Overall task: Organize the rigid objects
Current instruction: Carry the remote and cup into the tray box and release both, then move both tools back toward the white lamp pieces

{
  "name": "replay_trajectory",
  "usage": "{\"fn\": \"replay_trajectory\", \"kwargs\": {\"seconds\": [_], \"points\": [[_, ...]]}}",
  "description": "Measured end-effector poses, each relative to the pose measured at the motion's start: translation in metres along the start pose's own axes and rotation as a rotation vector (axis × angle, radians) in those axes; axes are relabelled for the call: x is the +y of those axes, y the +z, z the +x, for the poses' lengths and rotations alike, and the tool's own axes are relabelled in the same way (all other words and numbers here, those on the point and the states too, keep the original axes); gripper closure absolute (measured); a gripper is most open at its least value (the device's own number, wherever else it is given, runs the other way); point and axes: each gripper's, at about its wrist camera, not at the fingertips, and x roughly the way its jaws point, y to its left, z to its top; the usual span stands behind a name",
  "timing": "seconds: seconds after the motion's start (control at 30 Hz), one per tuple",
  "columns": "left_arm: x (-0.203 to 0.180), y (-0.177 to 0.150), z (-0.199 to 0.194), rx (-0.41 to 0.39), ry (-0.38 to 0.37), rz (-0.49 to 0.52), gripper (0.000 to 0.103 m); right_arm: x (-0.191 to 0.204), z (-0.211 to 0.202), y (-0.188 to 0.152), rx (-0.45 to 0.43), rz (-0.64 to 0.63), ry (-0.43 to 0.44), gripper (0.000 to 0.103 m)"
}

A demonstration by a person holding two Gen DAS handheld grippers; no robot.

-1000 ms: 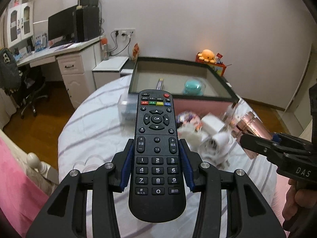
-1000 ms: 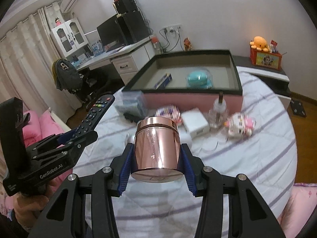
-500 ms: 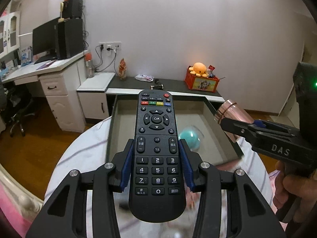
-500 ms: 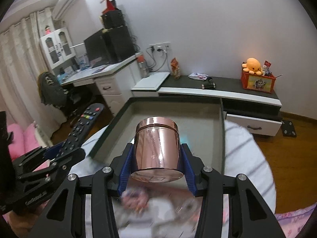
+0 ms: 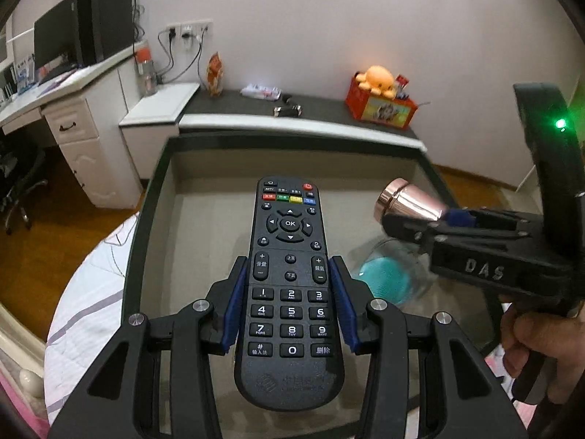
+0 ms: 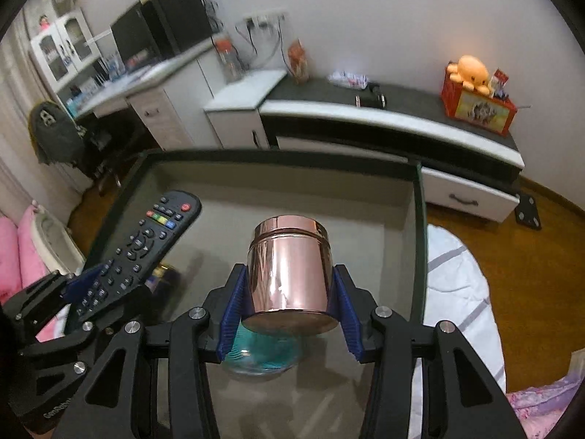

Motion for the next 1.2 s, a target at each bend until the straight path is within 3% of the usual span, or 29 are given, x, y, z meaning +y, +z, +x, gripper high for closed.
{"fn": "replay_trajectory", "kwargs": {"seconds": [0.07,0.1,0.13,0.17,0.2,0.3,0.4,0.73,0.93,1.2], "points": [[0.001,-0.001,0.003,0.003,0.023,-0.009,0.052,-0.003,0.006,-0.001,0.024,0.004,-0.006,0.054],[0.001,-0.002,0.001,0.003,0.032,-0.012,0.039,-0.003,0.007,-0.002,0.03,0.002,-0.01,0.052],[0.003,-0.003,-0.001,-0.004,0.032,-0.02,0.031,-0.002,0.005,-0.002,0.026,-0.004,-0.012,0.041],[0.004,-0.004,-0.004,-0.012,0.033,-0.024,0.017,-0.001,0.002,-0.004,0.016,-0.003,-0.004,0.024],[0.004,-0.004,-0.007,-0.018,0.042,-0.024,0.01,0.001,-0.002,-0.005,0.005,0.0,0.003,0.018],[0.004,-0.008,-0.024,-0.054,0.052,-0.023,0.002,0.004,-0.013,-0.009,-0.023,0.006,-0.007,0.016],[0.007,-0.014,-0.05,-0.098,0.06,-0.033,0.0,0.006,-0.037,-0.02,-0.083,0.031,-0.006,0.0],[0.008,-0.05,-0.15,-0.232,0.111,-0.04,0.0,0.033,-0.145,-0.076,-0.303,0.055,-0.029,0.0],[0.005,-0.085,-0.191,-0.278,0.124,-0.043,0.0,0.055,-0.189,-0.13,-0.353,0.048,0.006,0.0],[-0.001,-0.139,-0.225,-0.316,0.15,-0.066,0.0,0.068,-0.21,-0.192,-0.382,0.082,0.0,0.0]]}}
